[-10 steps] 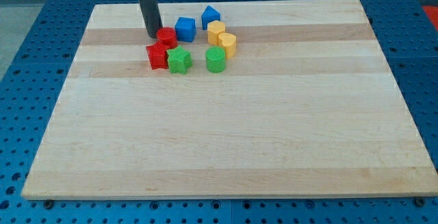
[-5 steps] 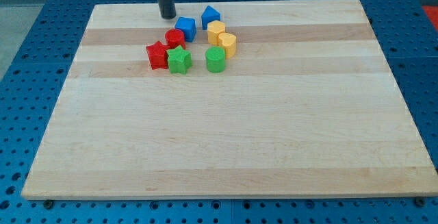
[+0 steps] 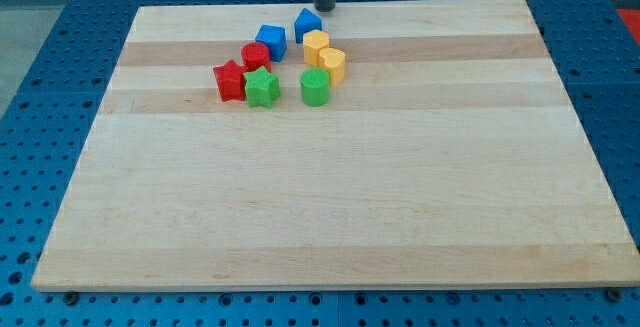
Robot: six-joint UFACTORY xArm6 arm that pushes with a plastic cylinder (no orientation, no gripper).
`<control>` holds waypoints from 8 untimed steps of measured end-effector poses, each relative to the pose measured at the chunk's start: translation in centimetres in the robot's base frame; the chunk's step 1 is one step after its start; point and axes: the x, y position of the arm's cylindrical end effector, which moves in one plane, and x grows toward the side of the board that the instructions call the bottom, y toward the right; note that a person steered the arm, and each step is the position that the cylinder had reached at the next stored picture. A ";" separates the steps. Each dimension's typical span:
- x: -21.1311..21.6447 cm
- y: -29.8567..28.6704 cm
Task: Slightly move the blue triangle to the bottom
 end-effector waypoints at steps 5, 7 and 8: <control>3.7 0.1; 4.9 -2.1; 5.6 -2.1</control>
